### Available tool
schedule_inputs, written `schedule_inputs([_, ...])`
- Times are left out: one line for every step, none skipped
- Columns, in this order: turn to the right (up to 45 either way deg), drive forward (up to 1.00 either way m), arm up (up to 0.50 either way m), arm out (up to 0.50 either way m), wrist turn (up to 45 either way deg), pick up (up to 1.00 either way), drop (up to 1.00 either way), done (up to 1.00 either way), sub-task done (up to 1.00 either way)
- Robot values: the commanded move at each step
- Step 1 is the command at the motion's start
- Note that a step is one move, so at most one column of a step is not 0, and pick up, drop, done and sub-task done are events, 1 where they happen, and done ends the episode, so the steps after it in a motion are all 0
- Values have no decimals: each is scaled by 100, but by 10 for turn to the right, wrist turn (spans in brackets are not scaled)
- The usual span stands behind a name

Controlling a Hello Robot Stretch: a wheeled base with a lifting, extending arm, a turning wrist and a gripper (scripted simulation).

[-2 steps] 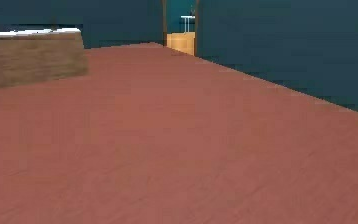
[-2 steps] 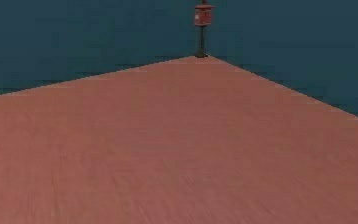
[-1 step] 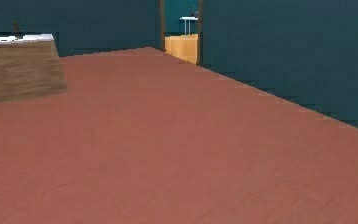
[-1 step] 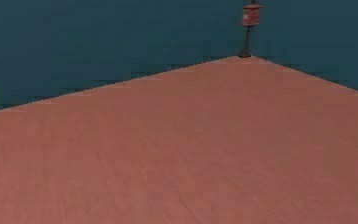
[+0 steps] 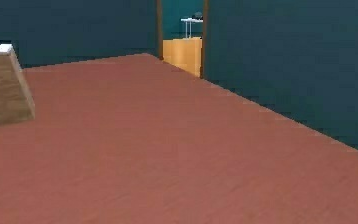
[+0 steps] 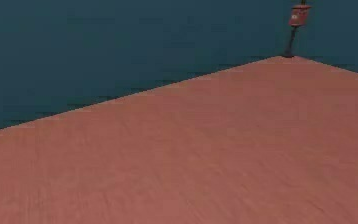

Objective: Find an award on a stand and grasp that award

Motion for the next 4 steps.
schedule_inputs([0,100,0,0,0,0,0,0,0])
schedule_inputs([0,100,0,0,0,0,0,0,0])
schedule_inputs([-30,0,0,0,0,0,0,0,0])
schedule_inputs([0,100,0,0,0,0,0,0,0])
